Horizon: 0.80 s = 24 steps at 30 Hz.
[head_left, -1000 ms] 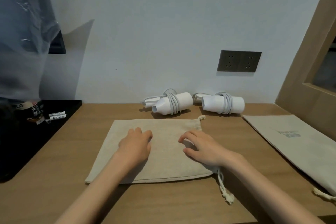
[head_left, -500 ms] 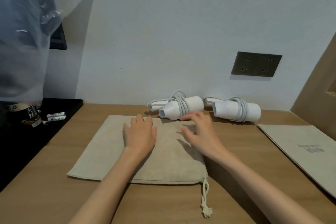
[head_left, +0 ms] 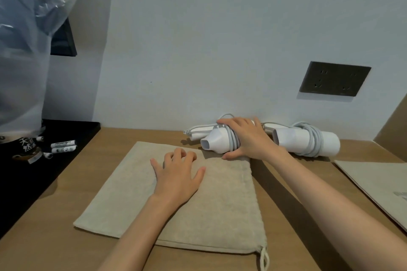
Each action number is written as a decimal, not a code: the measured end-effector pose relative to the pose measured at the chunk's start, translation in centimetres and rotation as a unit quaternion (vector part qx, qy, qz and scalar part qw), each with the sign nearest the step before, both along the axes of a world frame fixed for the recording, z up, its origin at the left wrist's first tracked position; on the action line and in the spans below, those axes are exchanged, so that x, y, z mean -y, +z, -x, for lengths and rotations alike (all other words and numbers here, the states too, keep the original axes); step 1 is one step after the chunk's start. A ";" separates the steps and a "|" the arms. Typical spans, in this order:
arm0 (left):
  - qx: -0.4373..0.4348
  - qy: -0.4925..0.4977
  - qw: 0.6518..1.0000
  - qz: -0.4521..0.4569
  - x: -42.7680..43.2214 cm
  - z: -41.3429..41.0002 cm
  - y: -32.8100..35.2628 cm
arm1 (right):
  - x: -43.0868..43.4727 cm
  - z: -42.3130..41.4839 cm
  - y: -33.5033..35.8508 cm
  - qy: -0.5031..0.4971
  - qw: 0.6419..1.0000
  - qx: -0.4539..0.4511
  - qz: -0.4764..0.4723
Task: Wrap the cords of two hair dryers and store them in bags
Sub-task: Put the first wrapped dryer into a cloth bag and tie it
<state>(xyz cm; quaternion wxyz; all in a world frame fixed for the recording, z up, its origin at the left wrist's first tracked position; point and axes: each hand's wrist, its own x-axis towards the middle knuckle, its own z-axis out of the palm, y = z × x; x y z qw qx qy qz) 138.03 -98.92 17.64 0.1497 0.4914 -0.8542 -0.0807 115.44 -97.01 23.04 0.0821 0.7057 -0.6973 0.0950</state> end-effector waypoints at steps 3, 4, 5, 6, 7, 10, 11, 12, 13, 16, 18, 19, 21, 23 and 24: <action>-0.002 0.000 1.000 -0.003 0.1 0.0 0.1 | 0.5 0.5 -0.5 0.016 0.999 -0.027 0.036; -0.003 -0.001 1.000 -0.003 0.1 0.1 0.1 | 0.6 0.6 -0.5 0.017 0.999 -0.027 0.040; -0.004 -0.002 1.000 -0.004 0.1 0.1 0.1 | 0.6 0.6 -0.6 0.017 0.998 -0.029 0.044; -0.005 -0.003 1.000 -0.005 0.1 0.1 0.1 | 0.7 0.6 -0.7 0.016 0.998 -0.034 0.049; -0.006 -0.004 1.000 -0.005 0.1 0.1 0.1 | 0.7 0.6 -0.8 0.013 0.998 -0.039 0.054; -0.004 -0.006 1.000 -0.001 0.0 0.0 0.1 | 0.4 0.3 -1.3 0.010 0.995 -0.047 0.082; -0.004 -0.006 1.000 -0.001 0.0 0.0 0.1 | 0.2 0.2 -1.4 0.009 0.995 -0.047 0.090; -0.006 -0.007 1.000 -0.002 -0.1 0.0 0.1 | 0.1 0.1 -1.5 0.006 0.994 -0.049 0.098; -0.008 -0.008 1.000 -0.004 -0.1 -0.1 0.2 | -0.1 0.0 -1.6 0.003 0.993 -0.049 0.107; -0.008 -0.010 1.000 -0.014 -0.2 -0.2 0.4 | -0.8 -0.2 -1.6 -0.010 0.988 -0.057 0.143; -0.012 -0.008 1.000 -0.012 -0.4 -0.2 0.5 | -1.3 -0.2 -1.2 -0.016 0.979 -0.075 0.188; -0.018 -0.007 1.000 -0.008 -0.6 -0.2 0.6 | -1.7 -0.2 -0.8 -0.019 0.974 -0.083 0.211; -0.029 -0.011 1.000 0.002 -1.0 -0.2 0.7 | -2.5 -0.2 0.4 -0.025 0.964 -0.092 0.249; -0.038 -0.023 0.999 0.013 -1.7 0.2 0.9 | -3.6 0.0 1.6 -0.027 0.956 -0.094 0.276; -0.046 -0.031 0.998 0.014 -2.2 0.5 0.9 | -4.3 0.1 2.1 -0.029 0.954 -0.094 0.284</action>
